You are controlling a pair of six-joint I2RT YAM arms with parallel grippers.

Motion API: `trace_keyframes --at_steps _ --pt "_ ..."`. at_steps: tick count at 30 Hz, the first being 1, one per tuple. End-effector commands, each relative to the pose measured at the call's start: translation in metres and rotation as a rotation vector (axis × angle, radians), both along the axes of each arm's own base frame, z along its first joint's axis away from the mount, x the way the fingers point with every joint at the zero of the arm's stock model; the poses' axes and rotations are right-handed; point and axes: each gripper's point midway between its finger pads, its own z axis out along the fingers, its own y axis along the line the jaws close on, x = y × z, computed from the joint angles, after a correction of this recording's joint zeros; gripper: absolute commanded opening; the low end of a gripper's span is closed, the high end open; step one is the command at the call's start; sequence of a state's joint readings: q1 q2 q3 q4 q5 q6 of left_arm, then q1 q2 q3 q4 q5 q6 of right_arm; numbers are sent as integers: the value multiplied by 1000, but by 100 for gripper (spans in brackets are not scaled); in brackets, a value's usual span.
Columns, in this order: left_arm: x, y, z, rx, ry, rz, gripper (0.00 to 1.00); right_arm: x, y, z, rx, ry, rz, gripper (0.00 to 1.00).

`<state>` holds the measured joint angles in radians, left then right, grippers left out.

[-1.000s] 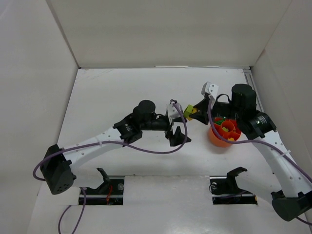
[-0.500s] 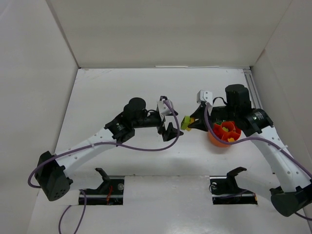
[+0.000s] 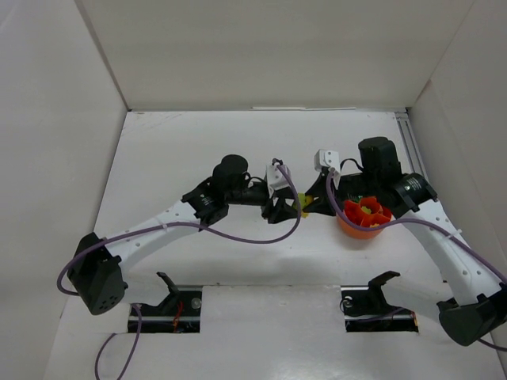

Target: Sort the legos into containers by color

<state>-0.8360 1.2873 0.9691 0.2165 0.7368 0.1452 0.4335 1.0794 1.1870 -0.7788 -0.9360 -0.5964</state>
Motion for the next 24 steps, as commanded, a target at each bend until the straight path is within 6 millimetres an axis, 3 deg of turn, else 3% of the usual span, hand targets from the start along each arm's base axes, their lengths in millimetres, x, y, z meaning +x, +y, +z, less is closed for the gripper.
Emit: trace_keyframes --at_steps 1,7,8,12,20,24 --pt "-9 -5 38 -91 -98 -84 48 -6 4 22 40 -62 47 0" --pt "-19 -4 40 -106 -118 -146 12 -1 -1 15 6 -67 4 0" --pt "-21 -2 39 -105 -117 -146 1 2 -2 14 -4 -72 -10 0" --pt "-10 4 37 -102 -119 -83 0 13 -13 7 -61 -70 -110 0" --pt "33 47 47 -132 -132 95 0 31 -40 6 -129 -112 -303 0" --pt "51 60 53 -137 -137 152 0 37 -50 4 -124 -101 -361 0"
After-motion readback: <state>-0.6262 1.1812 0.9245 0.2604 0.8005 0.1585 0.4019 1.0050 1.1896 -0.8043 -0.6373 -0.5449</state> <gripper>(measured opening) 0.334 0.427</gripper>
